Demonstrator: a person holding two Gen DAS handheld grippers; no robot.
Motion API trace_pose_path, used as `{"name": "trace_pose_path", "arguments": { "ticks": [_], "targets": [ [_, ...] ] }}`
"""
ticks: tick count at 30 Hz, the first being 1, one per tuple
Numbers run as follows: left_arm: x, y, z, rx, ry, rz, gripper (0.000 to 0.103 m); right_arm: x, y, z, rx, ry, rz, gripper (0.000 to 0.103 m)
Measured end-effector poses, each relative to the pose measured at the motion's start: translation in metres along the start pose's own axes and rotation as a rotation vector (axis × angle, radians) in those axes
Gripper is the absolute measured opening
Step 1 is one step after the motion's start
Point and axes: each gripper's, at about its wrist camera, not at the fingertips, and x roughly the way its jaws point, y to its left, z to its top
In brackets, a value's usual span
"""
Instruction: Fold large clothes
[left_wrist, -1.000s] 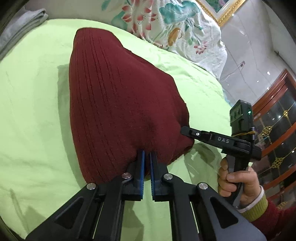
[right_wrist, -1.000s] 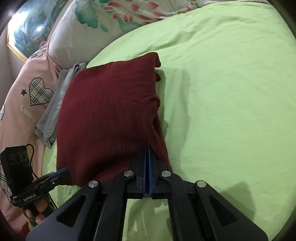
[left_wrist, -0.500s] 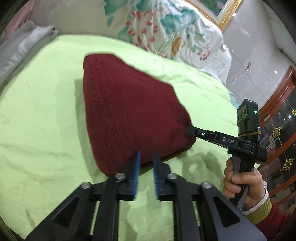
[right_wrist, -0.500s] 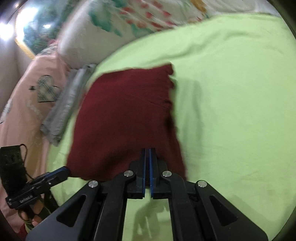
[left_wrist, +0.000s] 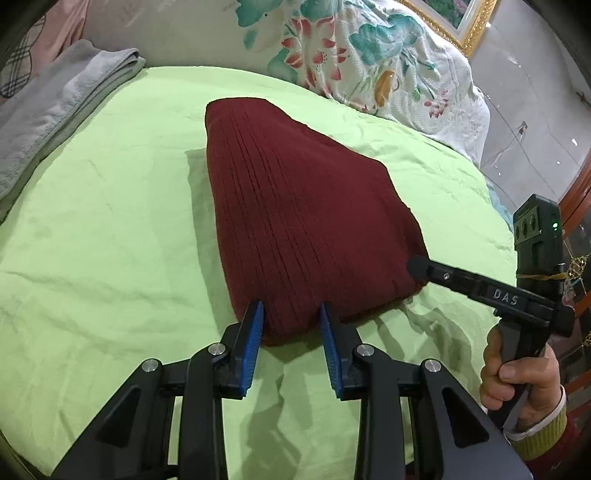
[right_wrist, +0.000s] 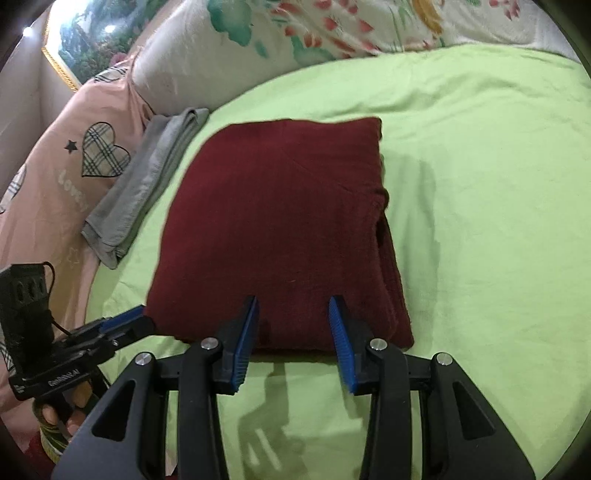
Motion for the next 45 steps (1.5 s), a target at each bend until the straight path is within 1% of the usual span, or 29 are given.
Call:
{"name": "trace_pose_path", "arguments": {
  "ticks": [2, 4, 5, 6, 8, 10, 11, 12, 14, 16, 19, 24, 25, 26, 28, 35, 45],
  "targets": [
    [-0.008, -0.003, -0.005, -0.013, -0.006, -0.013, 0.033, -0.007, 0.004, -0.003, -0.003, -0.008, -0.001, 0.041],
    [-0.017, -0.005, -0.009, -0.022, -0.016, -0.008, 0.039, -0.013, 0.007, -0.006, -0.002, -0.012, 0.004, 0.041],
    [-0.022, -0.006, -0.012, -0.025, -0.023, 0.005, 0.048, -0.014, 0.008, -0.006, -0.003, -0.015, 0.006, 0.041],
    [-0.025, -0.006, -0.014, -0.027, -0.027, 0.020, 0.060, -0.017, 0.009, -0.008, -0.004, -0.018, 0.008, 0.041],
    [-0.034, -0.005, -0.020, -0.027, -0.046, 0.057, 0.065, -0.023, 0.012, -0.012, -0.011, -0.021, 0.014, 0.041],
    [-0.040, -0.005, -0.026, -0.022, -0.049, 0.094, 0.070, -0.028, 0.015, -0.018, -0.018, -0.024, 0.013, 0.041],
    [-0.042, -0.005, -0.028, -0.022, -0.049, 0.108, 0.076, -0.030, 0.016, -0.021, -0.021, -0.025, 0.011, 0.041],
    [-0.044, -0.004, -0.031, -0.023, -0.052, 0.121, 0.079, -0.033, 0.017, -0.024, -0.023, -0.026, 0.011, 0.041],
    [-0.048, -0.002, -0.038, -0.030, -0.052, 0.140, 0.080, -0.037, 0.017, -0.029, -0.020, -0.026, 0.016, 0.041],
    [-0.047, 0.001, -0.043, -0.042, -0.036, 0.148, 0.081, -0.041, 0.016, -0.035, -0.020, -0.023, 0.014, 0.042],
    [-0.047, 0.004, -0.049, -0.034, -0.024, 0.176, 0.081, -0.044, 0.015, -0.043, -0.016, -0.014, 0.006, 0.042],
    [-0.048, 0.010, -0.053, -0.032, -0.007, 0.215, 0.081, -0.049, 0.014, -0.051, -0.010, -0.009, -0.007, 0.042],
    [-0.047, 0.011, -0.052, -0.030, -0.006, 0.219, 0.081, -0.050, 0.014, -0.052, -0.013, -0.008, -0.009, 0.044],
    [-0.049, 0.012, -0.053, -0.028, -0.007, 0.230, 0.081, -0.051, 0.016, -0.054, -0.016, -0.007, -0.012, 0.050],
    [-0.050, 0.014, -0.053, -0.026, -0.004, 0.246, 0.081, -0.052, 0.016, -0.057, -0.028, -0.003, -0.013, 0.058],
    [-0.052, 0.019, -0.054, -0.030, 0.012, 0.282, 0.081, -0.052, 0.020, -0.066, -0.039, 0.018, -0.023, 0.060],
    [-0.061, 0.009, -0.045, 0.035, -0.023, 0.373, 0.081, -0.053, 0.030, -0.068, -0.072, 0.026, -0.031, 0.068]
  ]
}}
